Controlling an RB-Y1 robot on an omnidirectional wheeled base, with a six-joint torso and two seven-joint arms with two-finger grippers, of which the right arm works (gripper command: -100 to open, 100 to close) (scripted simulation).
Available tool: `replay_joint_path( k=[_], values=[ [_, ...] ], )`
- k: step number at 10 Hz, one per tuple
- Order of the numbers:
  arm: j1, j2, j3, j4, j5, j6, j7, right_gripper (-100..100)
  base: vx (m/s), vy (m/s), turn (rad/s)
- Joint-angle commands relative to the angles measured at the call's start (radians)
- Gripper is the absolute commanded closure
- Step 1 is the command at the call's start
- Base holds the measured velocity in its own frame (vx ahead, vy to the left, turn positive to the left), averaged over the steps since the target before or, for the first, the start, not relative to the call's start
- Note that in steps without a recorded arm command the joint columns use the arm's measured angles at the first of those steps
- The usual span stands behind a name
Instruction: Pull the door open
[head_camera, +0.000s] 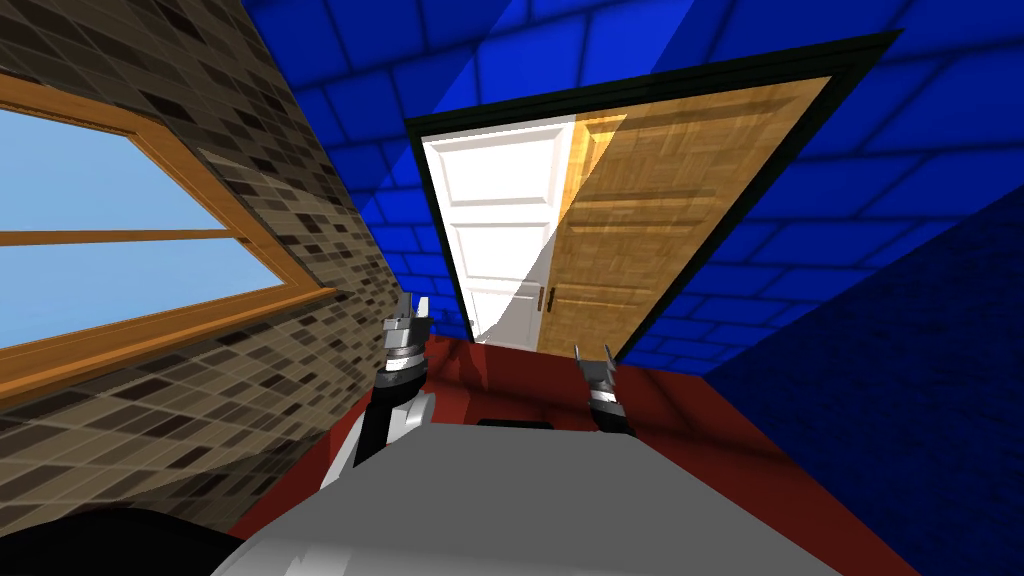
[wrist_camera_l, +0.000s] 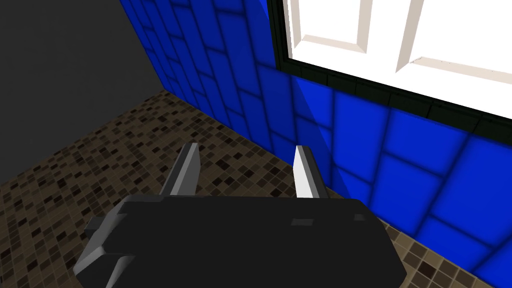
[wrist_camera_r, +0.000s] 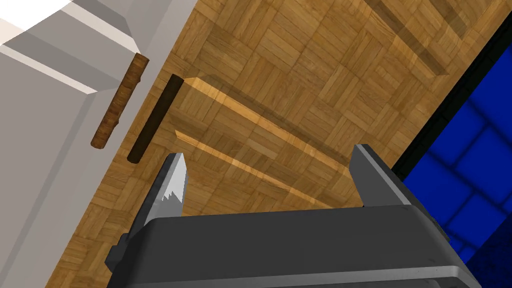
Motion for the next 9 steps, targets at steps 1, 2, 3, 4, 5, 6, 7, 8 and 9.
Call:
replay_joint_path(
  k=[1,2,3,4,5,6,7,8,9],
  values=[
    [-0.007,-0.010,0.005,0.037,-0.017,-0.010,-0.043,-100,0.102,0.012,0.055],
    [-0.011,-0.015,0.007,0.057,-0.027,-0.014,-0.067,-100,0.105,0.014,0.054],
    [-0.015,-0.021,0.010,0.077,-0.038,-0.018,-0.091,-100,0.108,0.017,0.061],
    [-0.019,-0.026,0.013,0.097,-0.048,-0.022,-0.115,-100,0.092,0.016,0.057],
    [-0.023,-0.032,0.015,0.116,-0.058,-0.026,-0.138,-100,0.090,0.014,0.052],
    [-0.027,-0.037,0.018,0.135,-0.068,-0.030,-0.161,-100,0.108,0.009,0.045],
    [-0.031,-0.042,0.021,0.155,-0.078,-0.034,-0.185,-100,0.114,0.022,0.052],
    [-0.034,-0.048,0.023,0.174,-0.088,-0.037,-0.208,-100,0.102,0.012,0.057],
    [-0.038,-0.053,0.026,0.193,-0.098,-0.041,-0.231,-100,0.099,-0.009,0.065]
  ],
)
